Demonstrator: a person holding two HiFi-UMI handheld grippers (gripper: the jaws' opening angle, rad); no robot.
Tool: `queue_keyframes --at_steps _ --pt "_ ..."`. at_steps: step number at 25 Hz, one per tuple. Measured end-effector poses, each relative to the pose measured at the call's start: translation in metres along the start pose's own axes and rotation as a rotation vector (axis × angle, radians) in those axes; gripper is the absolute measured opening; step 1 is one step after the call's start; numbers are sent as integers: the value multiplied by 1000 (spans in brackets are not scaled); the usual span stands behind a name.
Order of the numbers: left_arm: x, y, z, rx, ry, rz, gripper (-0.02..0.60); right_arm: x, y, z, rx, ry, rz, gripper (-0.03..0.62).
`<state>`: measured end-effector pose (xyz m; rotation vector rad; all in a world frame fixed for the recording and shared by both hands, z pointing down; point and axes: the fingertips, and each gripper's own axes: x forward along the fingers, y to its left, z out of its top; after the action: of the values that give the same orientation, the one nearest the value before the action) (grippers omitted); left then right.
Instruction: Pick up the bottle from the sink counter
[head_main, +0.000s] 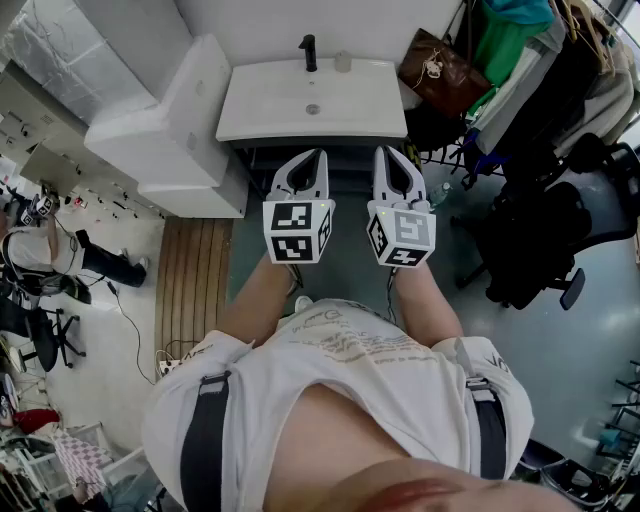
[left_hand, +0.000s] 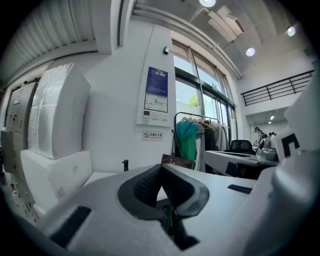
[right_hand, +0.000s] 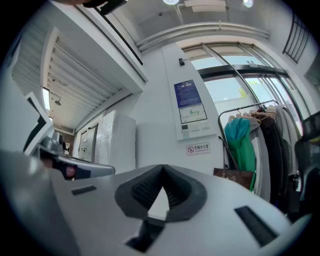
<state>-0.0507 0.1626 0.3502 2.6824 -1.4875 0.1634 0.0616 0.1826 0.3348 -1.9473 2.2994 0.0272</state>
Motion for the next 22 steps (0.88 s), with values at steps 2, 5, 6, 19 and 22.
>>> queue_keyframes --at_steps 2,5,6,19,22 --pt "-1 -2 0 1 1 -2 20 -1 1 0 5 5 3 23" --pt "-4 0 -2 1 8 -5 20 -2 6 -2 10 11 8 23" --pt "-5 1 -4 0 12 -6 20 -2 8 -3 10 13 10 23" --pt "-9 12 -10 -7 17 -32 20 5 26 -16 18 60 4 23" --pt "-8 22 -13 -11 23 -39 20 10 33 -17 26 62 -2 23"
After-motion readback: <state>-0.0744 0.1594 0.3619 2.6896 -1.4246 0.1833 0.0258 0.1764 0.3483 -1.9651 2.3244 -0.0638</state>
